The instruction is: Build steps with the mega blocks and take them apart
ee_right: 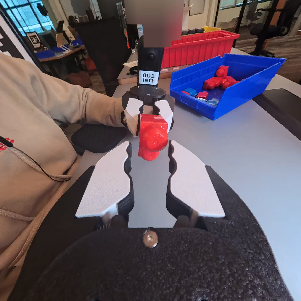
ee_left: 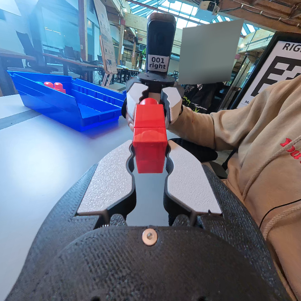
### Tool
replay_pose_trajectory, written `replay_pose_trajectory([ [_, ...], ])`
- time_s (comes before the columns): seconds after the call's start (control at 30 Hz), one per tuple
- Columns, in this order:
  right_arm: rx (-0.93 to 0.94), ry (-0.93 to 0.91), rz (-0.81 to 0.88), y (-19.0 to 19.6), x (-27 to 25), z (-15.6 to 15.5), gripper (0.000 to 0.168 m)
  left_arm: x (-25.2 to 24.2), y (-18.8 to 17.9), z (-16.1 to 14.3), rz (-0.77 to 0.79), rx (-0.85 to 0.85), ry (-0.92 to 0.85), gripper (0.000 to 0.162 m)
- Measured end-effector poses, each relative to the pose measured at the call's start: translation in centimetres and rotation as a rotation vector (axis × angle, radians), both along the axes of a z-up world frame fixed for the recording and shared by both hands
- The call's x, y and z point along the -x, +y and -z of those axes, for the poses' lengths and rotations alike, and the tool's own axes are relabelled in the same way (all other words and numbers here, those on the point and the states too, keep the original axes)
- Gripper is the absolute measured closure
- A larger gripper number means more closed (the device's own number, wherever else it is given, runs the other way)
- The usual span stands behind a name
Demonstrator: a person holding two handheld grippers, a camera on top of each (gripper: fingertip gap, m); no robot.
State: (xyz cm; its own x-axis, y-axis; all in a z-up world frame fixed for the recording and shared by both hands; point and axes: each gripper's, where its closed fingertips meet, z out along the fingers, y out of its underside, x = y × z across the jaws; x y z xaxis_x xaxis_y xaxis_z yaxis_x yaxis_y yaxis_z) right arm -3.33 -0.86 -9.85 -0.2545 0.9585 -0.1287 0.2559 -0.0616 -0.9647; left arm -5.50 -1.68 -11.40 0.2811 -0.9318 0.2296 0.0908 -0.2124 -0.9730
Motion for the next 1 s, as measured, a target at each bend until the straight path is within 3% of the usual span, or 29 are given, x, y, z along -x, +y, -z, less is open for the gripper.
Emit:
replay_pose_trajectory([
  [0.23, 0.013, -0.037, 0.015, 0.3, 0.1, 0.7, 0.137, -0.5, -0.1, 1.0, -0.002, -0.017, 0.052, 0.126],
  [0.37, -0.022, -0.064, 0.092, 2.6, -1.9, -1.2, 0.139, 0.1, 1.5, 1.2, -0.140, -0.086, 0.091, 0.120],
  [0.47, -0.081, -0.041, 0.373, 8.8, -5.6, -4.9, 0.139, 0.8, 2.2, 1.5, -0.175, -0.067, 0.107, 0.120],
  [0.63, -0.147, -0.174, 1.088, 24.0, -16.4, -7.9, 0.139, 0.9, 2.5, 2.3, -0.177, -0.033, 0.116, 0.126],
  [0.77, -0.096, -0.462, 1.505, 34.0, -26.0, -5.0, 0.139, 0.4, 2.5, 3.7, -0.177, -0.010, 0.189, 0.128],
  [0.87, 0.109, -0.617, 1.591, 38.0, -29.1, 0.0, 0.139, 0.0, 2.4, 4.9, -0.163, 0.006, 0.232, 0.128],
  [1.0, 0.214, -0.757, 1.702, 41.2, -31.4, 4.8, 0.138, -0.3, 2.3, 5.9, -0.150, 0.031, 0.268, 0.129],
])
